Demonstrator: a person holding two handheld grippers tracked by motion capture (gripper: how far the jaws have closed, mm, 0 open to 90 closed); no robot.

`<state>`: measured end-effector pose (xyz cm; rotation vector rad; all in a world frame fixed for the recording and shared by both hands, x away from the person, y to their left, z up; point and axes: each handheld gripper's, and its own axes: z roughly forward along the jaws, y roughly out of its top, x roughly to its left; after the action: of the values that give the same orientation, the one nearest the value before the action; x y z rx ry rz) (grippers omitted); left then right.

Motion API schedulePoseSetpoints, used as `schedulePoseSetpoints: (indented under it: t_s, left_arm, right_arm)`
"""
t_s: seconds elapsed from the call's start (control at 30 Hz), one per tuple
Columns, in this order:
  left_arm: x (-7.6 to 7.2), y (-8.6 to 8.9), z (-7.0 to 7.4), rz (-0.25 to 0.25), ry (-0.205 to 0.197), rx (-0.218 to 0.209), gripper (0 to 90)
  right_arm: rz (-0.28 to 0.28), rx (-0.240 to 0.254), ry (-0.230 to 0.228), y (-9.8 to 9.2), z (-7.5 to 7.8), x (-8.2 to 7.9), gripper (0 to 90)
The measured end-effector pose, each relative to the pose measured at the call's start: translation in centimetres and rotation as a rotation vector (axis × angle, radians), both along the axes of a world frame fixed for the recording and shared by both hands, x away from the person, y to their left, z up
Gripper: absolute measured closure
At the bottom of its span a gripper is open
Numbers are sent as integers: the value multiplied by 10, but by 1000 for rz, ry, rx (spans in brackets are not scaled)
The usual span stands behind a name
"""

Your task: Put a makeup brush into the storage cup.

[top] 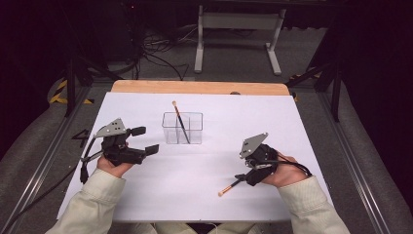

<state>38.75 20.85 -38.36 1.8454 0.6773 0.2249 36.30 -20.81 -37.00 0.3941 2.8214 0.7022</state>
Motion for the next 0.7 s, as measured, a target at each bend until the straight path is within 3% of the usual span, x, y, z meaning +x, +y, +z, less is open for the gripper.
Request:
schedulePoseSetpoints:
  t_s: [0.7]
  left_arm:
    - [-1,-3,-1,-15,10,0,97]
  right_arm:
    - [14,-140,97,10,-29,5,249]
